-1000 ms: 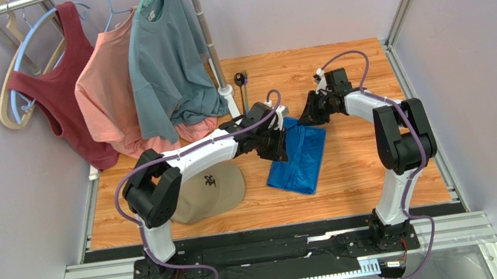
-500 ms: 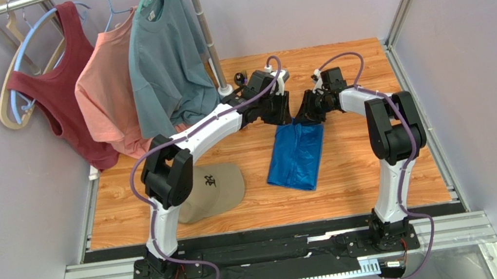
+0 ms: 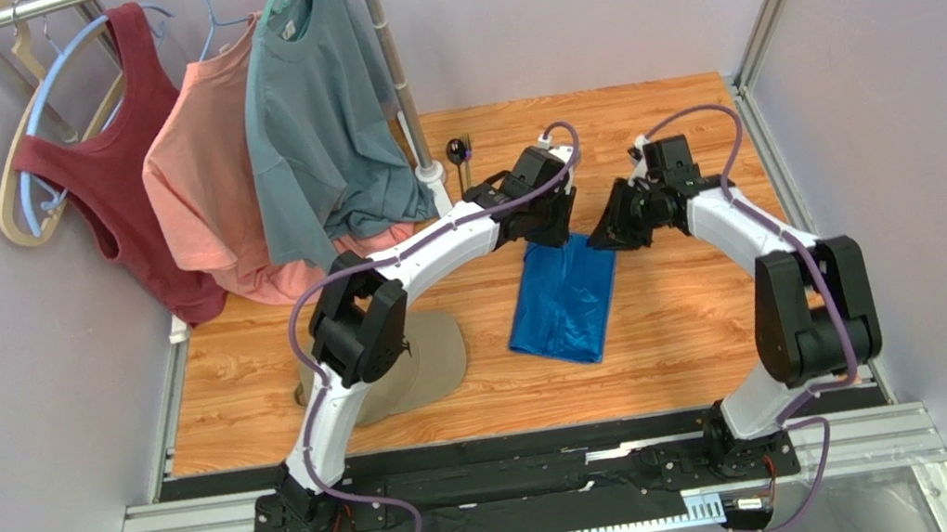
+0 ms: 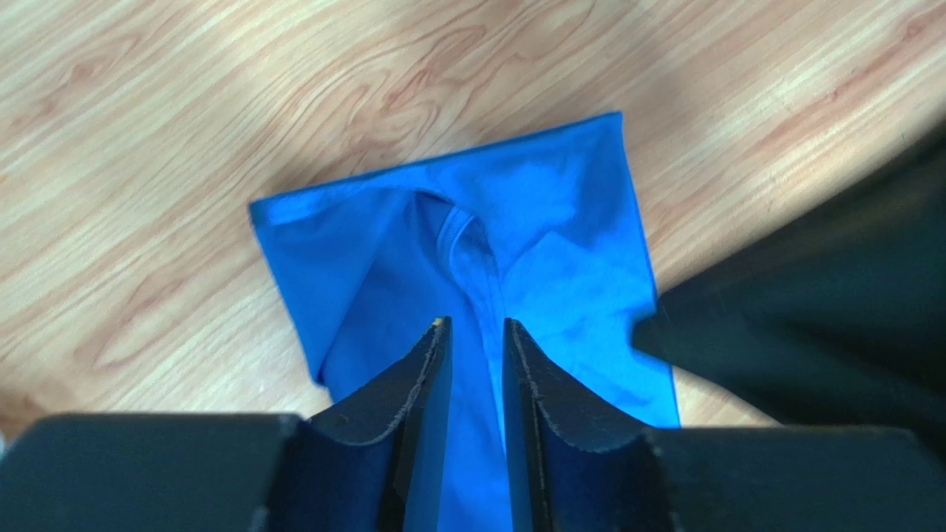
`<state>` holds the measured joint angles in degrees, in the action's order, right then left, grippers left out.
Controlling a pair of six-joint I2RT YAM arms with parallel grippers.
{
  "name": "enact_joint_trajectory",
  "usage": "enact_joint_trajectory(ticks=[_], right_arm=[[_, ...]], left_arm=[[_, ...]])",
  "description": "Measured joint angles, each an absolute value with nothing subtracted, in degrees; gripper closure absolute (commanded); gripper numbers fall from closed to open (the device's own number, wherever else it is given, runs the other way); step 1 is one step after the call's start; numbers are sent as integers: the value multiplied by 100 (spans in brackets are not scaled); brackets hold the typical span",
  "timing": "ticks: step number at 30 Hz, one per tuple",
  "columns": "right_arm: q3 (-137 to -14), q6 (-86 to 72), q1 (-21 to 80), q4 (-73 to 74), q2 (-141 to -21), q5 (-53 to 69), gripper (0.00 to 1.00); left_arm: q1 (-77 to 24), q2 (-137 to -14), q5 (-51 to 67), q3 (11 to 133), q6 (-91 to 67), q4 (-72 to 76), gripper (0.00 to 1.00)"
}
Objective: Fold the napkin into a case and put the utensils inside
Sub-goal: Smooth out the 2/3-rectangle-folded napkin at the center of the board.
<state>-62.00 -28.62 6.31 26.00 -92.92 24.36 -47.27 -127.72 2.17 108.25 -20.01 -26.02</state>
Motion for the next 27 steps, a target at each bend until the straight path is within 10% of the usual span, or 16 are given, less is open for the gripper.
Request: enact_joint_trajectory(ticks=[14, 27], right_arm=[[-4866, -3070, 913, 2141, -8917, 3107, 100], [-4510, -3170, 1433, 1636, -8976, 3262, 100]], left_arm=[[-4836, -13605, -307, 11633, -1944, -2906, 70], [-4840, -13920, -493, 12138, -1896, -2985, 92]])
